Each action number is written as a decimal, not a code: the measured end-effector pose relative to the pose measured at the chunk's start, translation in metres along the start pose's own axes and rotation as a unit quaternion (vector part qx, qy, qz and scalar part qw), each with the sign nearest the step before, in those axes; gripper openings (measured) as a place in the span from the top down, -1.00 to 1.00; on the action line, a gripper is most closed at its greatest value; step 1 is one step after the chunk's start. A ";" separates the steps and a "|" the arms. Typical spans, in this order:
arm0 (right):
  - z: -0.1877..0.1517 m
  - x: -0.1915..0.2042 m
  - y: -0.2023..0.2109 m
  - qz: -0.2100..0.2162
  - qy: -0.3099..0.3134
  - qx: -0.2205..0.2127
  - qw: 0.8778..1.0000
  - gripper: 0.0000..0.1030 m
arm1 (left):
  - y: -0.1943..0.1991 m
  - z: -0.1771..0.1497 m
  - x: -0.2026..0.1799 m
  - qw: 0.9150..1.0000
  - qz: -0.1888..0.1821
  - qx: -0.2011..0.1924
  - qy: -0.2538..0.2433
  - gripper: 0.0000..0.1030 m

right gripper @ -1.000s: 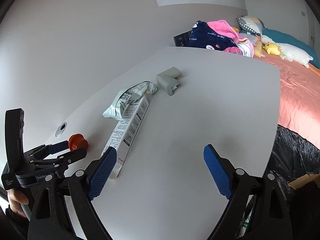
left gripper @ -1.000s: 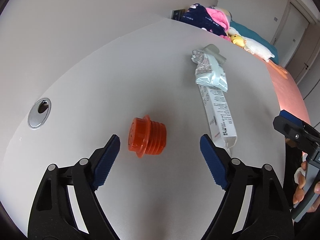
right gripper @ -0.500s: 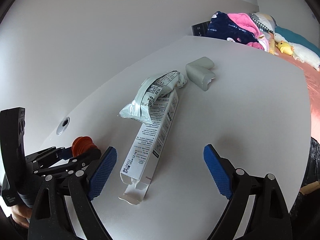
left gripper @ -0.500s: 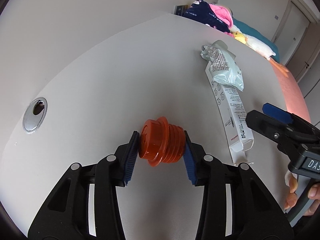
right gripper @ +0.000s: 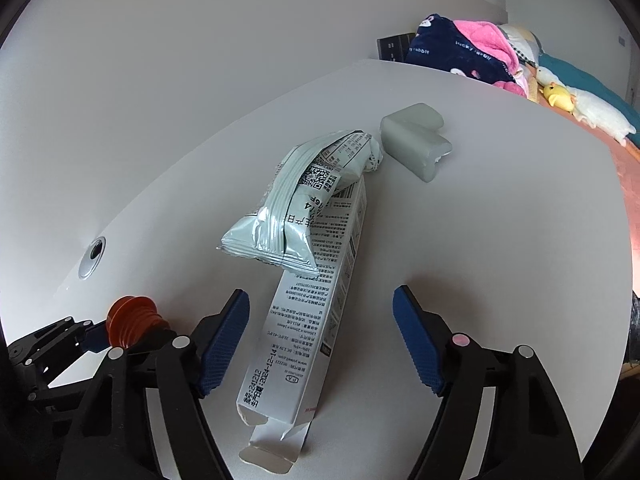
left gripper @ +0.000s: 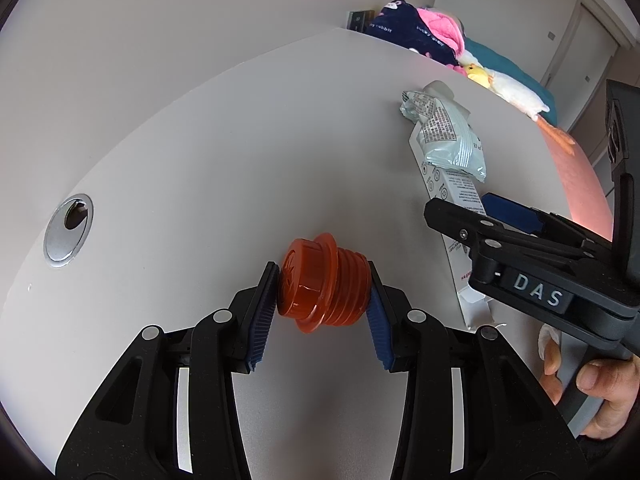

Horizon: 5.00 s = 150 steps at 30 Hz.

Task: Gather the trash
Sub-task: 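Grasp the orange rubber stopper with the left gripper while the right gripper grasps the white box, then carry the orange stopper and white box over the trash bag, then open both grippers to drop the stopper and box into the trash bag, then grasp the crumpled snack wrapper with the left gripper while the right gripper moves toward the foam corner guard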

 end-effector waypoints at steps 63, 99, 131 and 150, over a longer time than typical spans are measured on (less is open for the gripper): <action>-0.060 -0.177 0.187 0.026 -0.112 -0.095 0.989 0.43 | 0.040 -0.017 -0.234 0.985 -0.112 -0.031 -0.126 0.21; -0.097 -0.317 0.278 -0.059 -0.209 -0.156 0.963 0.02 | 0.050 -0.051 -0.389 0.952 -0.207 0.005 -0.226 -0.48; -0.070 -0.287 0.239 -0.063 -0.177 -0.155 0.970 -0.68 | 0.027 -0.013 -0.319 0.976 -0.145 -0.018 -0.161 -0.88; -0.023 -0.267 0.183 -0.030 -0.154 -0.131 0.979 -0.68 | -0.011 0.046 -0.263 0.990 -0.108 -0.032 -0.084 -0.88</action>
Point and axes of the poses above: each gripper's, at about its wrist camera, not at the fingertips, and y roughly against the way its jaws point, x to its left, z to its top, the point moved 10 cm from there along -y, roughly the way its jaws point
